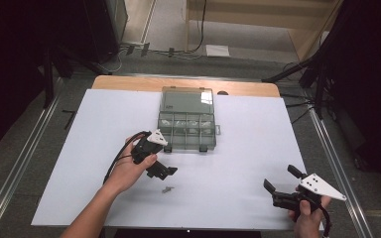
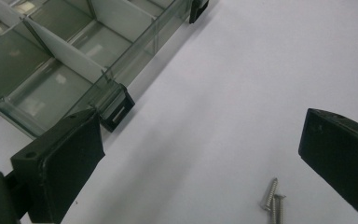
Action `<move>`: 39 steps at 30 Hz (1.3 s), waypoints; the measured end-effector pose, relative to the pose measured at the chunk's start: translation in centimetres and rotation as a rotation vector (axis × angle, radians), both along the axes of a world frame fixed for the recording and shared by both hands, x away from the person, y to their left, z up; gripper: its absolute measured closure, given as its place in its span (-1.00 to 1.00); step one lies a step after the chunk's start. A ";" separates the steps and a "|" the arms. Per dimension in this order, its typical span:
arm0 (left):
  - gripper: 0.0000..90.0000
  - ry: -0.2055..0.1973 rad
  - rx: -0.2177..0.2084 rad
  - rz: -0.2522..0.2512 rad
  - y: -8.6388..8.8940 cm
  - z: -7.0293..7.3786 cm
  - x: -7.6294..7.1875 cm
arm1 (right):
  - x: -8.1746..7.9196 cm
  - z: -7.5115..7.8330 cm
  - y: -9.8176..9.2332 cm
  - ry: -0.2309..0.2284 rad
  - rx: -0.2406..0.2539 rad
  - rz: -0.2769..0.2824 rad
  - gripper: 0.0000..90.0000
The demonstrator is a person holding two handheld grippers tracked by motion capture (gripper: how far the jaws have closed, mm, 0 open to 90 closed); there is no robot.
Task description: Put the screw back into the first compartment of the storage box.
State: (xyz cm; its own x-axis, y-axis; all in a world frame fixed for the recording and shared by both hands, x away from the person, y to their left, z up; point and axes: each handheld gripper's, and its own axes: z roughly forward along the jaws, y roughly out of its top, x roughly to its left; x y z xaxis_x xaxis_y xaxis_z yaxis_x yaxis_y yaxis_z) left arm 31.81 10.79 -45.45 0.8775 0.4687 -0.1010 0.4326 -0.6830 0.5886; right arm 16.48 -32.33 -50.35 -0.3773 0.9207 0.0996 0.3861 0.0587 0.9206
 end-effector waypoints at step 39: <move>0.71 0.130 0.183 -0.184 -1.8 -1.8 -3.3 | 0.2 -0.3 0.1 0.033 -0.008 0.012 -1.00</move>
State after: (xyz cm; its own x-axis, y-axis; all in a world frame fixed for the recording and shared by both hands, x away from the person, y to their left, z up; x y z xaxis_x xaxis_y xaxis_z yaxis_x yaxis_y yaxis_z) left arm 28.47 8.95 -47.23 0.9349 0.3233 -0.1463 0.3548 -0.8468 0.3962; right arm 16.69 -32.19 -50.68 -0.3851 0.9169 0.1048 0.4151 0.0707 0.9070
